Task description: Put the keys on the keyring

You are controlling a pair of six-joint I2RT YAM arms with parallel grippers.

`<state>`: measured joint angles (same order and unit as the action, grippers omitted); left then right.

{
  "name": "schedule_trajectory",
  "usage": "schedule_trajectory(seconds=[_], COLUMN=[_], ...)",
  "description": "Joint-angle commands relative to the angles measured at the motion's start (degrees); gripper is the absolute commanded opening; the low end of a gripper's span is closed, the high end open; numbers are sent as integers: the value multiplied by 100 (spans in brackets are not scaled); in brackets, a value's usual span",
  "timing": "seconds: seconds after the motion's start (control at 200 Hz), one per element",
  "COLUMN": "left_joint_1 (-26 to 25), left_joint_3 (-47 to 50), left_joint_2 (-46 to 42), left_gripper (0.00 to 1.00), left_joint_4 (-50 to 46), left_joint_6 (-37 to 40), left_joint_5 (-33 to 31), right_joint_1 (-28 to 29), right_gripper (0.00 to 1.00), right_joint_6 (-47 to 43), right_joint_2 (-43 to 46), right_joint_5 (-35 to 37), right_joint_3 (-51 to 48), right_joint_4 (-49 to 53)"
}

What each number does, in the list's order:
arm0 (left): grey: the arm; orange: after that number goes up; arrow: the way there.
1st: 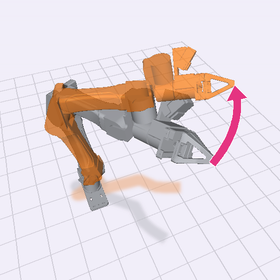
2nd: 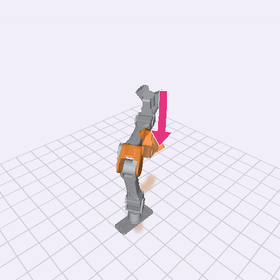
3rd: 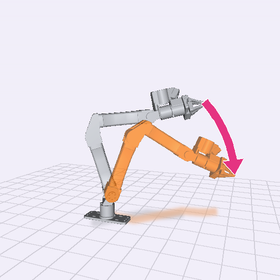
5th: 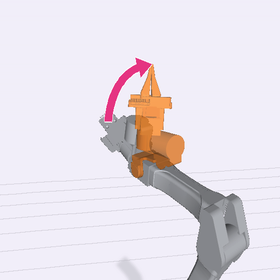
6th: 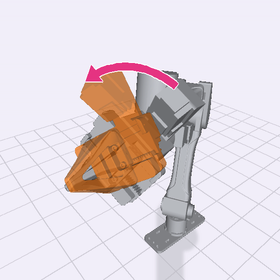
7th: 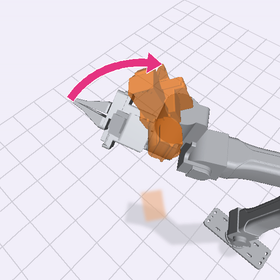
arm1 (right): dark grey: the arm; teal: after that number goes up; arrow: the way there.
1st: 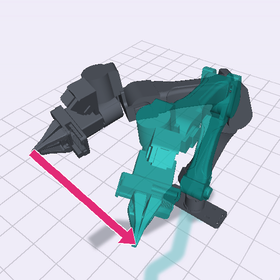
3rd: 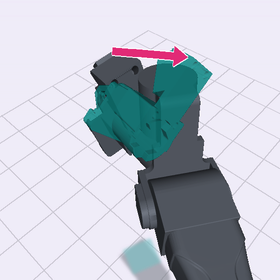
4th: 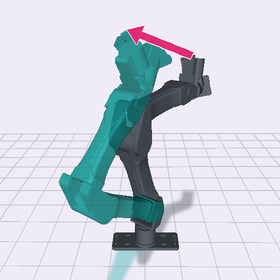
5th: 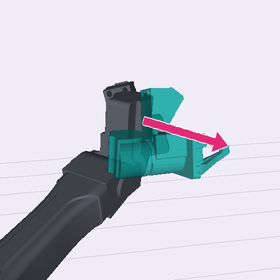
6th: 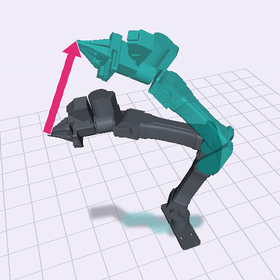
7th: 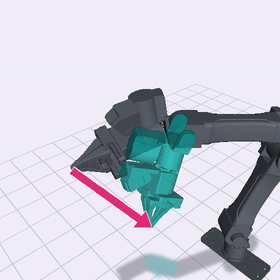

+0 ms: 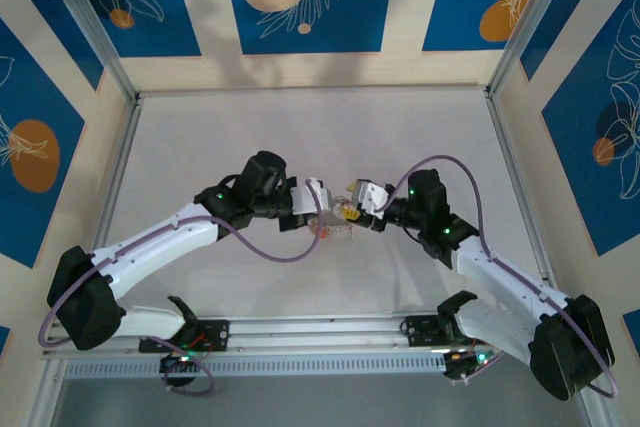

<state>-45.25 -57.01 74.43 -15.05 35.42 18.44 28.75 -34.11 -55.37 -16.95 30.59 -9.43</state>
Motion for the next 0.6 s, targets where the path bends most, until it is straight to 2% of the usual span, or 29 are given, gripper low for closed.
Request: schedule_trajectory(seconds=[0.0,0.145,0.305,0.43,0.595], left_joint_1=[69,80,86,79,84], left_joint_3=[15,24,24,42,117], left_joint_2=[-187,-182,-182,-197,-196], left_gripper=[0,0,0,0,0], left_joint_4=[482,625,720,843,992], left_joint_6=[-170,-323,-348,-383,-454], left_joint_5=[-166,-270,-423,-385,-326], right_joint_1=[21,-1,-34,-19,15], right_gripper=[48,49,34,34,37], right_joint_6=[297,1024,2172,3313,3960], right_joint_2=[320,753,929,655,196], right_joint_5=[446,719,-228,-243,-500], right_joint_3=[-269,-610,-1028,-1187,-1126], right_joint_4=[-696,-1226,-1967,-2641,-3274])
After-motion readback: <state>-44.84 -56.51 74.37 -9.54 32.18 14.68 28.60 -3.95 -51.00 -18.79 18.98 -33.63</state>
